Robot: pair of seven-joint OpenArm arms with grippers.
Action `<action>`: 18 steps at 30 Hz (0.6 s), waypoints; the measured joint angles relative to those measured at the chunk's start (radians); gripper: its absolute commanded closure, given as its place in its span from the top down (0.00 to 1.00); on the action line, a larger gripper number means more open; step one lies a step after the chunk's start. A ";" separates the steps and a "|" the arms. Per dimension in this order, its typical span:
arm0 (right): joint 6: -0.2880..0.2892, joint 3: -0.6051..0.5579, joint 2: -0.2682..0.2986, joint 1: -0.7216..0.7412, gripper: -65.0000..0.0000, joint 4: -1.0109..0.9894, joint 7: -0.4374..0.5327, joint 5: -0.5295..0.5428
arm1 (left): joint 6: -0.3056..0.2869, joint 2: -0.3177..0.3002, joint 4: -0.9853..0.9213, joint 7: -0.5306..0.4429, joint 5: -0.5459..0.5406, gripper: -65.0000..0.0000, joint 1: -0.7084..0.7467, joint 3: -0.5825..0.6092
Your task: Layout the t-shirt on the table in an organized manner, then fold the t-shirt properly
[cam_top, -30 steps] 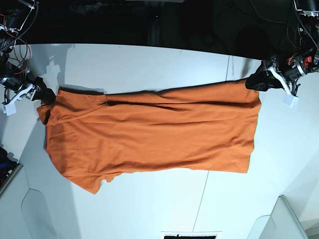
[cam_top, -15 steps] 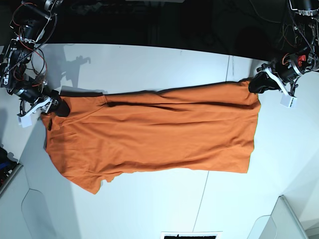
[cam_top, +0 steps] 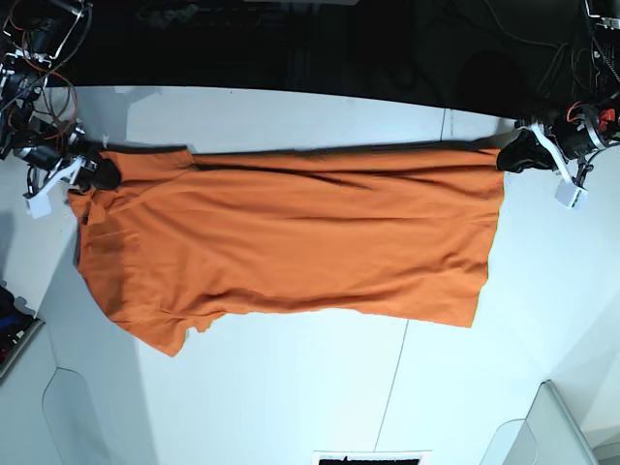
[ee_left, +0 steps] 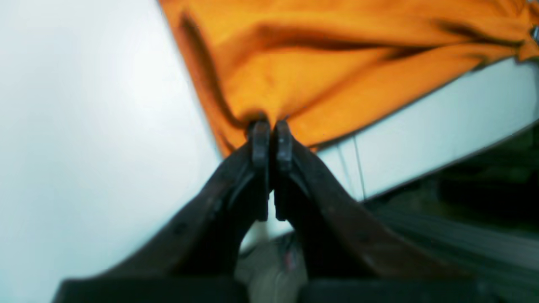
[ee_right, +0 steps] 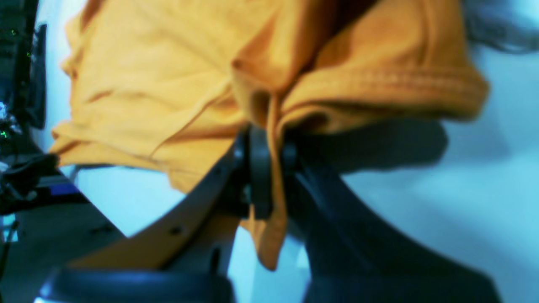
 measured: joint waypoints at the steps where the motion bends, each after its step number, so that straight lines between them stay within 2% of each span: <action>1: 0.001 0.002 0.018 -0.021 0.00 0.011 -0.011 0.011 | 0.000 -0.004 0.023 0.003 0.000 0.00 0.018 0.000; 7: 0.003 -0.001 0.076 -0.122 0.00 0.089 -0.041 0.058 | -0.003 -0.008 0.163 -0.001 -0.008 0.00 0.087 0.002; 14: 0.003 0.000 0.092 -0.169 0.00 0.119 -0.043 0.051 | -0.003 -0.007 0.178 0.004 -0.004 0.00 0.095 0.002; 15: 0.003 0.000 0.092 -0.169 0.00 0.120 -0.043 0.047 | -0.003 -0.007 0.178 0.005 0.002 0.02 0.096 0.002; 16: 0.003 0.000 0.092 -0.168 0.01 0.121 -0.043 0.045 | -0.003 -0.007 0.178 0.005 0.004 0.08 0.095 0.002; 18: 0.003 0.000 0.092 -0.168 0.26 0.121 -0.044 0.039 | -0.003 -0.007 0.178 0.004 0.002 0.20 0.095 0.002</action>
